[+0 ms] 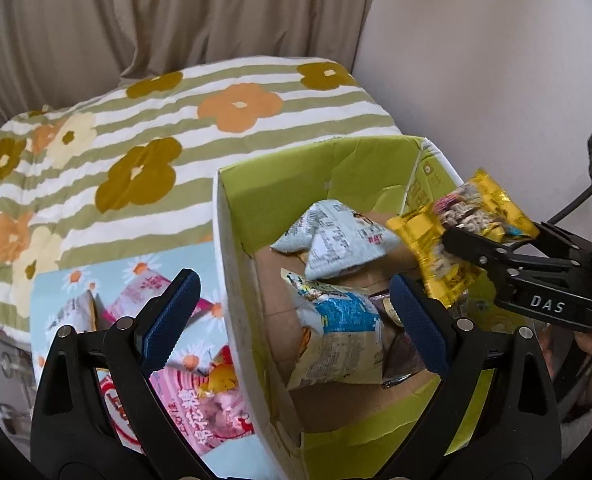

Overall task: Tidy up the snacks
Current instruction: 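Carry both packets over the cardboard box and open both tools to drop them, then move both tools back toward the remaining snacks on the table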

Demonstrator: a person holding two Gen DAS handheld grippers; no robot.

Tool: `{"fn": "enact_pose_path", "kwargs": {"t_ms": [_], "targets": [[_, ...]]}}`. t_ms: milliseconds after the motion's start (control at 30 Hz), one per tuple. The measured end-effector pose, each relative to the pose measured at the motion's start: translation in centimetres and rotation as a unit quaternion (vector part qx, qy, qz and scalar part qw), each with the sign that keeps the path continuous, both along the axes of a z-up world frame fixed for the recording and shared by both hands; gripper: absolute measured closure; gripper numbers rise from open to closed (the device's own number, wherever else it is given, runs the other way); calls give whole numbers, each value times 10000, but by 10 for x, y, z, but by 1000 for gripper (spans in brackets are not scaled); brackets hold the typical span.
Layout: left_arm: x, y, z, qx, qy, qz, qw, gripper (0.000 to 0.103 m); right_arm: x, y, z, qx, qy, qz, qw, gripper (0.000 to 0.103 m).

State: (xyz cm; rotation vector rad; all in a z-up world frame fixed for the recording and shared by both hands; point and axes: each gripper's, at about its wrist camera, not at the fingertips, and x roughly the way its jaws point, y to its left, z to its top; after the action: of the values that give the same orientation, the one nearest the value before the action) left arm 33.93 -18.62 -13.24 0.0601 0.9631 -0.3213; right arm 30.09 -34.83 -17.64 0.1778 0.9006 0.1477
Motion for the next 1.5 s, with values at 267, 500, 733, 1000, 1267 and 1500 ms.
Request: {"fn": "enact_pose_path", "kwargs": {"t_ms": [267, 500, 733, 1000, 1267, 1500], "targets": [[-24, 5, 6, -190, 17, 86, 9998, 8, -27, 6, 7, -287, -238, 182, 9991, 2], [-51, 6, 23, -181, -203, 196, 9994, 8, -55, 7, 26, -224, -368, 345, 9985, 2], [-84, 4, 40, -12, -413, 310, 9987, 8, -81, 11, 38, -132, -642, 515, 9965, 2], [-132, 20, 50, 119, -517, 606, 9968, 8, -106, 32, 51, -40, -1006, 972, 9902, 2], [-180, 77, 51, -52, -537, 1265, 9905, 8, -124, 71, 65, 44, -1286, 1530, 9798, 2], [-211, 156, 49, -203, -483, 1880, 9808, 8, -138, 130, 66, 171, -1520, 2075, 9662, 2]]}}
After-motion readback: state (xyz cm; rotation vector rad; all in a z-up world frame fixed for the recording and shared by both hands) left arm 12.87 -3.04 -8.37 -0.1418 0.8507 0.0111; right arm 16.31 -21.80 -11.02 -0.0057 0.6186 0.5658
